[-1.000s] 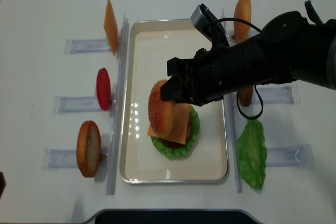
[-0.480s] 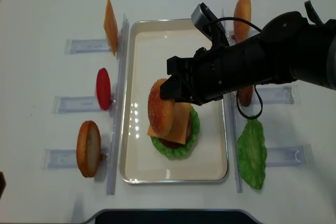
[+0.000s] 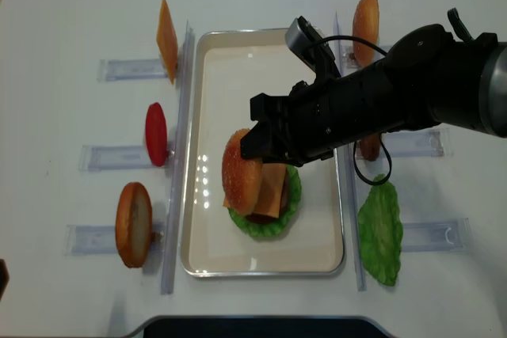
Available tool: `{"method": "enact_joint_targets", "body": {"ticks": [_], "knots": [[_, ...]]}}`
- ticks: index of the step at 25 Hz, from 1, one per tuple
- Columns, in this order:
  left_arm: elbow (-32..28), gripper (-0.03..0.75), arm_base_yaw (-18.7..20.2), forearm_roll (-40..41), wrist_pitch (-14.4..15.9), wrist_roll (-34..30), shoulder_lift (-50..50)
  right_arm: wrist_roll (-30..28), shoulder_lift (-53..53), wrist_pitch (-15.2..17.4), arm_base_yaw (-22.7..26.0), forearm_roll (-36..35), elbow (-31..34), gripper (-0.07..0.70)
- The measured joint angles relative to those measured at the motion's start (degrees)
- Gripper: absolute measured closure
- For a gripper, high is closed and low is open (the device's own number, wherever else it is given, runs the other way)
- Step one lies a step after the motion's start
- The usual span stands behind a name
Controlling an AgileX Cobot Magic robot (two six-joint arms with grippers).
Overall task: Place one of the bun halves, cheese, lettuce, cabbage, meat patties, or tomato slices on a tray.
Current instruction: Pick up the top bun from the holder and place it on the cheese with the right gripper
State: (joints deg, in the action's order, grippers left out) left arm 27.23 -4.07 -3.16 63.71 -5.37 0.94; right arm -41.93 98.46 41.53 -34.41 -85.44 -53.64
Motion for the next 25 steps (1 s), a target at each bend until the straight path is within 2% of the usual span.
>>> {"method": "enact_joint_targets", "body": {"ticks": [20, 25], "knots": [[0.0, 0.715, 0.0, 0.0, 0.0, 0.0, 0.0, -0.1, 0.0, 0.2, 0.0, 0.0, 0.0, 0.455], [0.0, 0.715, 0.0, 0.0, 0.0, 0.0, 0.0, -0.1, 0.0, 0.6, 0.0, 0.0, 0.0, 0.415]]}}
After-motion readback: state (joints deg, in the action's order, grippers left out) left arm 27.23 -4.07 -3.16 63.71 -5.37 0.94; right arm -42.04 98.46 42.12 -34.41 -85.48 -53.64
